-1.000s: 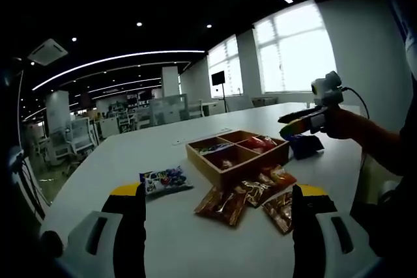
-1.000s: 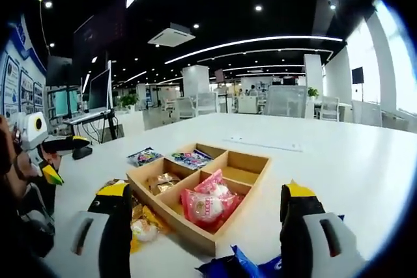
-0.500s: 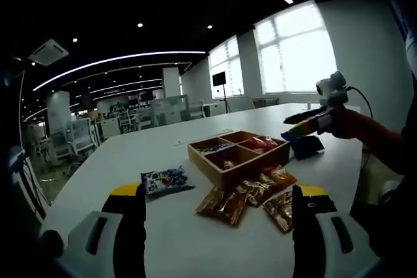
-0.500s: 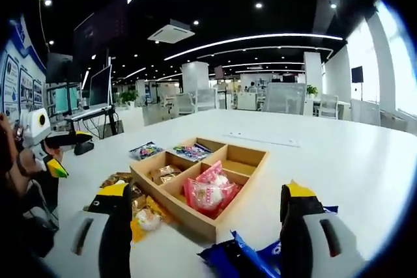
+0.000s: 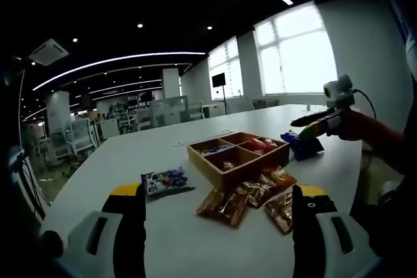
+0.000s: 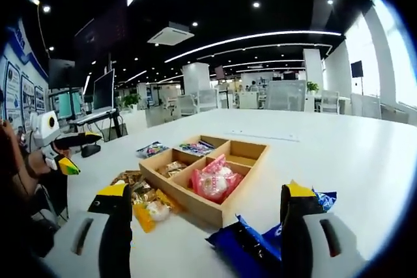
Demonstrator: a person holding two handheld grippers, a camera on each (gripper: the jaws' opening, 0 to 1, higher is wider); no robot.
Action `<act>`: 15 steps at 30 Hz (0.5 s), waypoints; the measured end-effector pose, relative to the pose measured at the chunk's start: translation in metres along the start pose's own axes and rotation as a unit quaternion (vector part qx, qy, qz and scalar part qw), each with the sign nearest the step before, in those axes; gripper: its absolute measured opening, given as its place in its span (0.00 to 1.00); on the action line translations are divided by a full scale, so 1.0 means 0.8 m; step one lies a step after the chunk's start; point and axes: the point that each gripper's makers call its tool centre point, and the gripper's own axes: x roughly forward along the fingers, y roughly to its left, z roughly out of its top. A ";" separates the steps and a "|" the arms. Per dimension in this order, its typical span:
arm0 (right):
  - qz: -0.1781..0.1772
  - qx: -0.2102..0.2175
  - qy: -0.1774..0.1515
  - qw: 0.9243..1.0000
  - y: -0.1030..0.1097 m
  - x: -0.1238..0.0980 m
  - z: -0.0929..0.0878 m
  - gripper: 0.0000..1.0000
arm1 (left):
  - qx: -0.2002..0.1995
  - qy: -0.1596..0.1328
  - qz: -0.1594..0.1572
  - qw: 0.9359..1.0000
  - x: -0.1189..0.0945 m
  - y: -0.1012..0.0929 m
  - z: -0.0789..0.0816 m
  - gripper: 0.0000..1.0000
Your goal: Pick up the scattered marshmallows, QQ candies, Oreo cookies, and mixed nuts on the table and sort them into separate containers
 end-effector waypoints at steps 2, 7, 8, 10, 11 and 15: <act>-0.001 -0.001 -0.002 1.000 0.000 -0.002 -0.002 0.90 | 0.001 0.000 0.001 1.000 0.001 0.001 0.001 0.97; 0.000 0.008 -0.004 1.000 -0.001 -0.005 -0.005 0.90 | 0.001 0.002 0.001 1.000 0.003 0.001 -0.001 0.97; -0.001 0.009 -0.004 1.000 -0.001 -0.007 -0.006 0.90 | 0.000 0.001 0.000 1.000 0.003 0.001 -0.001 0.97; -0.002 0.010 -0.004 1.000 -0.002 -0.010 -0.006 0.90 | 0.000 0.001 0.000 1.000 0.005 0.000 -0.001 0.97; -0.002 0.011 -0.005 1.000 -0.001 -0.012 -0.006 0.90 | 0.001 0.002 0.000 1.000 0.005 0.000 -0.001 0.97; -0.002 0.012 -0.005 1.000 0.001 -0.020 -0.008 0.90 | 0.001 0.004 -0.001 1.000 0.007 0.000 -0.003 0.97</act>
